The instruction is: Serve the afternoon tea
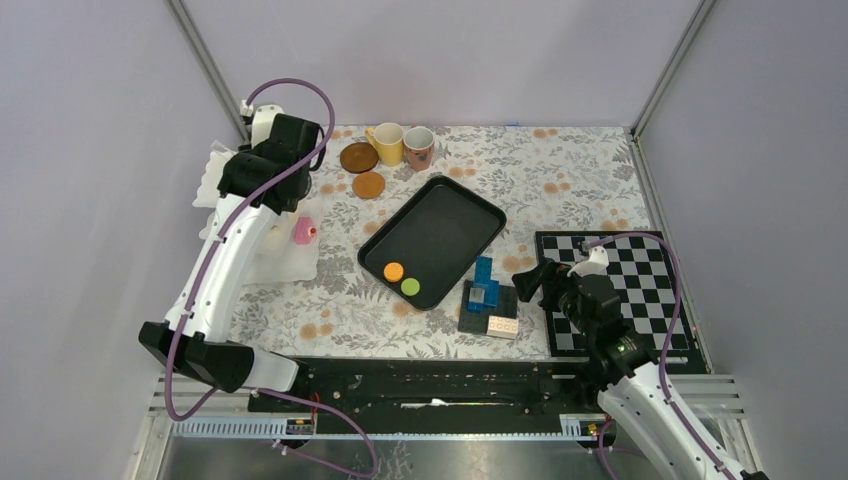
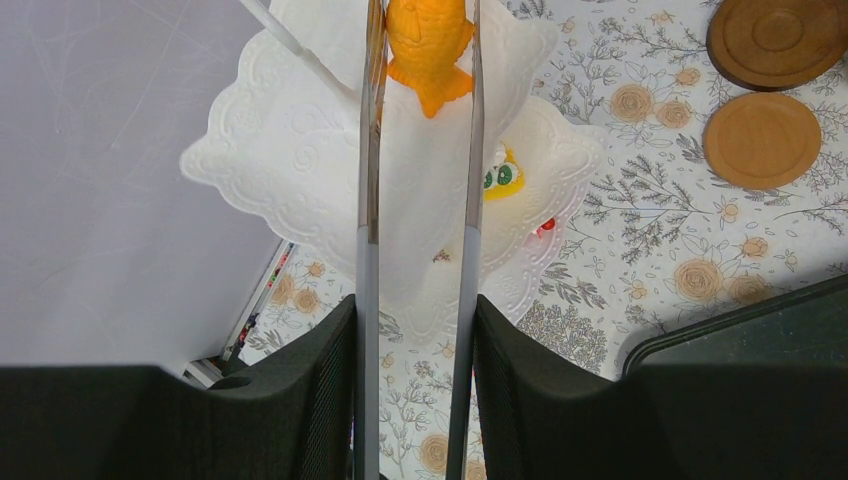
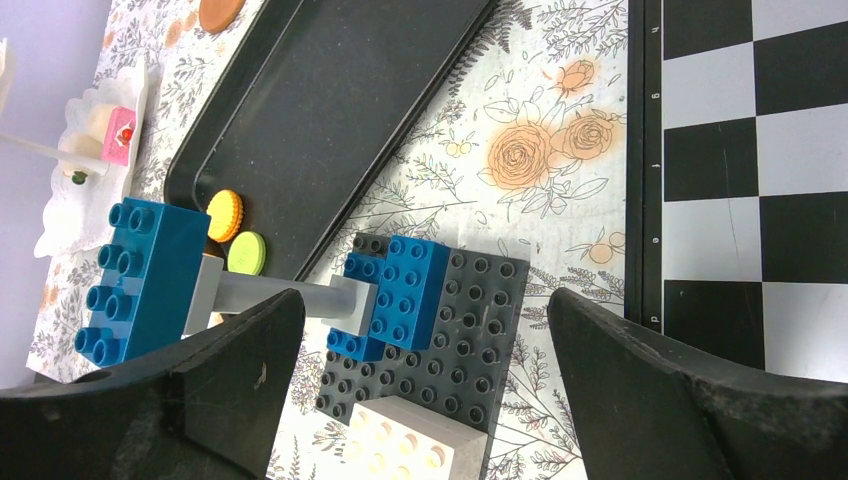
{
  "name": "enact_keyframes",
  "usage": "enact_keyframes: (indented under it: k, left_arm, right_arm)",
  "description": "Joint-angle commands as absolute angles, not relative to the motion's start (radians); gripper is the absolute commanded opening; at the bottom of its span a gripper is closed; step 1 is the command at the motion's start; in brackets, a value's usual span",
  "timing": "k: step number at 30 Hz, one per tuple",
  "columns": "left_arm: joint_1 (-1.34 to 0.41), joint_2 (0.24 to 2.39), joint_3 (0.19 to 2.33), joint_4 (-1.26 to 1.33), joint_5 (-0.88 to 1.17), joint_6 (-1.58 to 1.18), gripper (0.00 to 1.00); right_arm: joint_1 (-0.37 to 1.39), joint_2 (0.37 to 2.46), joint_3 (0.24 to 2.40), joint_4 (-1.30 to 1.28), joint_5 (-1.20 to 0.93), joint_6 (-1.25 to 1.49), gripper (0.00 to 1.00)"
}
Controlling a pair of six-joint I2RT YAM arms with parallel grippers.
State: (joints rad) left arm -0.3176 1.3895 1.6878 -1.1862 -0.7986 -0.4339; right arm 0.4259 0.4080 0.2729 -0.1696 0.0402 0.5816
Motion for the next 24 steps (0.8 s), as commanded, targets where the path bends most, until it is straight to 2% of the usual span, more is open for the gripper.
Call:
enact_keyframes:
  k: [1,9,14,21,24]
  left_arm:
    - [-0.311,1.374,1.706,-1.159,-0.831,-0.436,0.42]
    - [-0.311,1.367,1.756,-1.182,-0.831,-0.438,0.53]
    - [-0.311,1.367,1.811,-1.192,-0.784,-0.433,0.53]
    - [-0.313,1.338,1.899,-1.138,-0.478,-0.393,0.53]
    - [-0.313,1.328,1.901,-1.136,-0.267,-0.386,0.54]
  right_arm:
    - [0.433,0.408,0.267,-0.130,0.040,0.571,0.98]
    - [0.433,0.417,0.267,-0.123,0.039,0.569,0.98]
    - [0.433,0.414,0.265,-0.124,0.039,0.569,0.98]
    - [0.433,0.414,0.266,-0.123,0.041,0.569,0.98]
    - [0.433,0.411,0.265,-0.123,0.045,0.569,0.98]
